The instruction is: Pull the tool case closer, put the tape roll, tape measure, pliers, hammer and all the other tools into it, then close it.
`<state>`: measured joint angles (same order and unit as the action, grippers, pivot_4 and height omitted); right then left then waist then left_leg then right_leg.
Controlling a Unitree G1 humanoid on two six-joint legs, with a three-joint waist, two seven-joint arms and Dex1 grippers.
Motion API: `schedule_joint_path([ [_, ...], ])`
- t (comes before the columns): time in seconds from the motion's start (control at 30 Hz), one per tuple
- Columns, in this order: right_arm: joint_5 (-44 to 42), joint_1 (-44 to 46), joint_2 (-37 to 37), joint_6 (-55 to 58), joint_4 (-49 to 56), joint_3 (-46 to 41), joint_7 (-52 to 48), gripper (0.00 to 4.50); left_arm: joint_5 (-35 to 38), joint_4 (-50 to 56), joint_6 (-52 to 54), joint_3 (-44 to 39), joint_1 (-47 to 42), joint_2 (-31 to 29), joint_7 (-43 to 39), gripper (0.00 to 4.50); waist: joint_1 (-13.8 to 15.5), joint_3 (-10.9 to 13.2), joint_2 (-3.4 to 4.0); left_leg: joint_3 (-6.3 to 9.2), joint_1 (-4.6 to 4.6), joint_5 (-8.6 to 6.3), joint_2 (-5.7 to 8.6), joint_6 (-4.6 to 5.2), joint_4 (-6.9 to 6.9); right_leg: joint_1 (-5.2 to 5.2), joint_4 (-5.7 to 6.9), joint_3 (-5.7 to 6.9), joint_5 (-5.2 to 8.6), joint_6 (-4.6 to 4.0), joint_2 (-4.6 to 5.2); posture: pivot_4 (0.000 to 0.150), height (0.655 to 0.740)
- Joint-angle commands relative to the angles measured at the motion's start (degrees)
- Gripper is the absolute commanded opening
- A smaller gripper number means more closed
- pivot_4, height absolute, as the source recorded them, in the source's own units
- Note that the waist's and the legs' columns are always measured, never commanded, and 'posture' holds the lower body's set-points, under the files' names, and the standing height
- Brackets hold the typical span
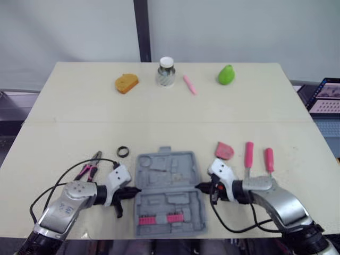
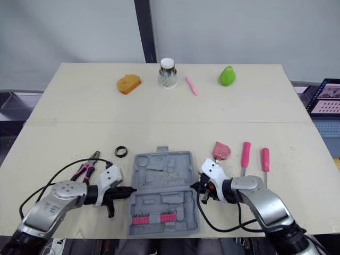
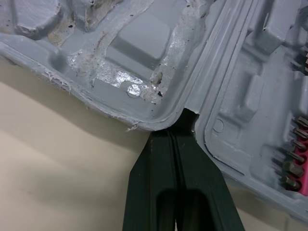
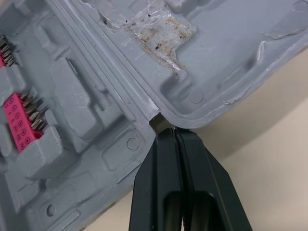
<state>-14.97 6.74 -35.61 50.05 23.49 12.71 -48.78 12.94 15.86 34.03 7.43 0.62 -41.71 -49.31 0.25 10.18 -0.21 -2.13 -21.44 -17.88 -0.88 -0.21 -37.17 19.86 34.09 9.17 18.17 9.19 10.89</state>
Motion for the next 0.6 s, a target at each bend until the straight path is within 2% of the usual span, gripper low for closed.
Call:
schedule_joint_path([
  [0.03, -2.8, -1.7, -0.5, 1.5, 5.5, -1.8, 1.0, 0.07, 0.9, 3.4, 1.2, 1.3, 1.7, -0.8, -1.3, 0.04, 0.1, 0.0, 0.0, 0.0, 0.0, 0.0, 0.0, 0.0, 0.0, 0.0, 0.0, 0.0, 0.0, 0.0, 0.0, 0.15, 0.74],
  [0.6, -6.2, -7.9, -3.6, 4.8, 11.8, -1.4, 3.2, 0.07, 0.7, 5.1, 1.5, 2.2, 4.7, -2.8, -1.9, 0.04, 1.1, 0.0, 0.0, -0.04, 0.01, -0.04, -0.04, 0.0, -0.02, 0.0, -0.04, -0.05, 0.01, -0.04, -0.06, 0.15, 0.74],
])
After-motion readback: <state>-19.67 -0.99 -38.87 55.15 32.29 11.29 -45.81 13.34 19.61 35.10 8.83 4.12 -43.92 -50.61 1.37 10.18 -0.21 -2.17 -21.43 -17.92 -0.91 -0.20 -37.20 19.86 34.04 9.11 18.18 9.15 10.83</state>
